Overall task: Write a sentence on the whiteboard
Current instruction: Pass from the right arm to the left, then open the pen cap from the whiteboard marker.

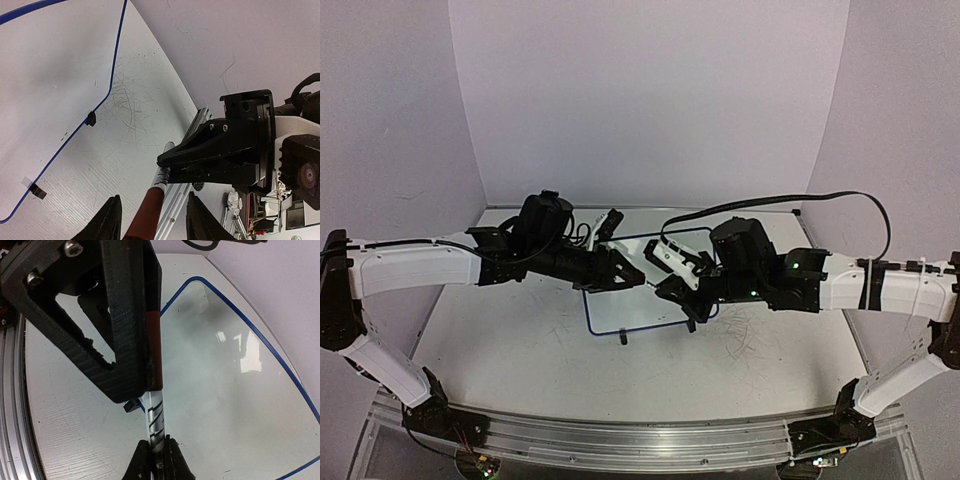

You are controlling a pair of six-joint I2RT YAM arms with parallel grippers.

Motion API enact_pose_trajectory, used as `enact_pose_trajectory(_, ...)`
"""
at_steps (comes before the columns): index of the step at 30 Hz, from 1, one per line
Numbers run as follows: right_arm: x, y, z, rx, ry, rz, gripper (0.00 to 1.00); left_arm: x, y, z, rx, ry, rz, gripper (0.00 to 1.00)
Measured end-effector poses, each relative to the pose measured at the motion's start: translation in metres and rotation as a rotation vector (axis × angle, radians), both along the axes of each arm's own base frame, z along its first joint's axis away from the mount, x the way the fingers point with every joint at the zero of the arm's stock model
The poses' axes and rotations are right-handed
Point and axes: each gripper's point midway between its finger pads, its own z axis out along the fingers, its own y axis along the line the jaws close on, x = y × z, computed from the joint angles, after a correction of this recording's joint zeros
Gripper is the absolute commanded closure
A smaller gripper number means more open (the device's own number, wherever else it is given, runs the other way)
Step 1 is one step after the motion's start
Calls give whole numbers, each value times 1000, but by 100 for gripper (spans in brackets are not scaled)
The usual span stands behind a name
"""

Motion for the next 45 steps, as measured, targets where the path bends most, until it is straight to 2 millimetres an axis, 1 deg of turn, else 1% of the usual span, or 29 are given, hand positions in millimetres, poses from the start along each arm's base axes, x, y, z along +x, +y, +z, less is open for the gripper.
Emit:
enact_pose_trajectory(8, -2, 1, 0, 2, 1, 8, 100, 4, -1, 4, -15, -7, 12, 76)
enact_pose_trajectory(15, -2, 2, 0, 2, 0, 7, 100, 3, -2, 7, -30, -13, 2, 97)
enact_pose_trajectory(16, -2, 1, 0, 2, 0, 6, 98, 3, -2, 8, -34, -17, -2, 100)
enact_pose_trajectory(17, -2, 1, 0, 2, -1, 5, 88, 3, -3, 9, -36, -18, -5, 100)
enact_pose_trajectory(18, -1, 1, 1, 3, -2, 3, 73, 3, -3, 9, -36, -17, -5, 100)
enact_pose_trajectory(19, -1, 1, 1, 6, -2, 1, 56, 3, -3, 9, -38, -16, -6, 100)
enact_pose_trajectory(20, 0, 2, 2, 10, -2, -4, 42, 3, -3, 9, -39, -17, -6, 100)
enact_pose_trajectory(22, 3, 2, 5, 26, -8, -25, 23, 4, -3, 9, -37, -21, 1, 100)
enact_pose_trajectory(23, 6, 1, 8, 35, -14, -42, 11, 5, -2, 9, -34, -26, 7, 100)
enact_pose_trajectory(24, 8, 0, 10, 46, -18, -65, 3, 7, -2, 9, -31, -32, 15, 100)
enact_pose_trajectory(27, 20, -14, 22, 105, -31, -189, 2, 14, 3, 14, -27, -66, 64, 100)
enact_pose_trajectory(29, 27, -24, 36, 170, -27, -271, 2, 19, 9, 23, -34, -101, 111, 100)
enact_pose_trajectory(33, 40, -44, 81, 372, -16, -401, 2, 25, 30, 54, -90, -192, 216, 100)
enact_pose_trajectory(35, 46, -50, 96, 440, -17, -444, 2, 27, 40, 74, -141, -241, 262, 100)
enact_pose_trajectory(37, 49, -51, 104, 481, -13, -462, 2, 27, 47, 95, -194, -283, 292, 100)
enact_pose_trajectory(40, 50, -50, 109, 522, 21, -477, 2, 27, 50, 122, -285, -331, 306, 100)
enact_pose_trajectory(43, 54, -44, 121, 615, 142, -430, 5, 26, 50, 135, -346, -351, 310, 100)
enact_pose_trajectory(45, 65, -47, 133, 700, 244, -383, 6, 25, 51, 137, -369, -357, 310, 100)
